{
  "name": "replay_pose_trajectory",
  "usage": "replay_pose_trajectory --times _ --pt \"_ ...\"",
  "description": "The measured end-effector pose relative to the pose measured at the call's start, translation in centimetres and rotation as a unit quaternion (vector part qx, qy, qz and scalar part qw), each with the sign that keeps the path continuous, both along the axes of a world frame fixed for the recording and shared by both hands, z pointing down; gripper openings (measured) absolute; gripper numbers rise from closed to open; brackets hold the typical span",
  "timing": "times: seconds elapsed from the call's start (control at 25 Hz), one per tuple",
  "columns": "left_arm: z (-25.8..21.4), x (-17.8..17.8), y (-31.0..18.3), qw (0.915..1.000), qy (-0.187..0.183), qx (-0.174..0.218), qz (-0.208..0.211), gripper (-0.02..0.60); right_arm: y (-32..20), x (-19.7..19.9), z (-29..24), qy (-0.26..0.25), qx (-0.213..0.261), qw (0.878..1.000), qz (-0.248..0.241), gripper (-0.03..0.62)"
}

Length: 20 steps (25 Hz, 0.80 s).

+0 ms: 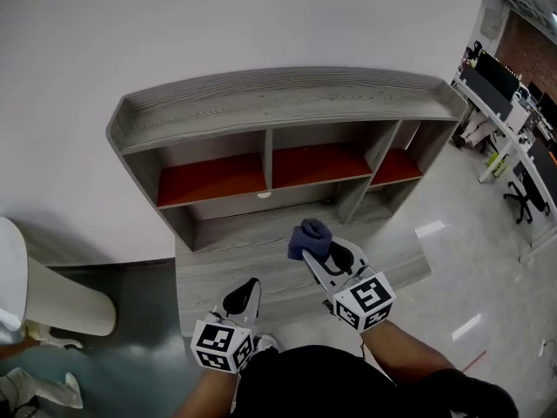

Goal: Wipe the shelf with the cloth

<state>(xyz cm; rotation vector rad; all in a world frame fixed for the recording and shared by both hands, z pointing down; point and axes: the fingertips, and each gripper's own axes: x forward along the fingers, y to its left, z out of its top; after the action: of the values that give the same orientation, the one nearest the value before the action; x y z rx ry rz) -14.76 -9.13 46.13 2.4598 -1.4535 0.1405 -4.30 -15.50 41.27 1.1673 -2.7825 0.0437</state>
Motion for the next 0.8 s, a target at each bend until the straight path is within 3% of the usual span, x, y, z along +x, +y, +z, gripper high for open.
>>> replay_pose_trajectory --times 0.32,0.48,0.68,0.8 --pt "-1.3 6.3 4.0 0.9999 0.003 0.014 -0.008 0.009 6.7 6.1 3.2 -0.018 -0.077 0.996 -0.033 0.153" --pt "-1.6 9.6 6.9 0.9998 0.002 0.016 -0.007 0.009 9.9 9.1 3.8 -0.015 -0.083 0.996 -0.040 0.150" --pt "-0.8 12.1 10.3 0.9994 0.028 -0.002 -0.023 0.011 13.5 11.5 4.8 -0.017 -0.089 0.994 -0.056 0.147" --pt "-0.8 13.3 12.0 0.9992 0.021 -0.002 -0.034 0.009 15.1 12.8 5.3 -0.022 -0.093 0.993 -0.063 0.147"
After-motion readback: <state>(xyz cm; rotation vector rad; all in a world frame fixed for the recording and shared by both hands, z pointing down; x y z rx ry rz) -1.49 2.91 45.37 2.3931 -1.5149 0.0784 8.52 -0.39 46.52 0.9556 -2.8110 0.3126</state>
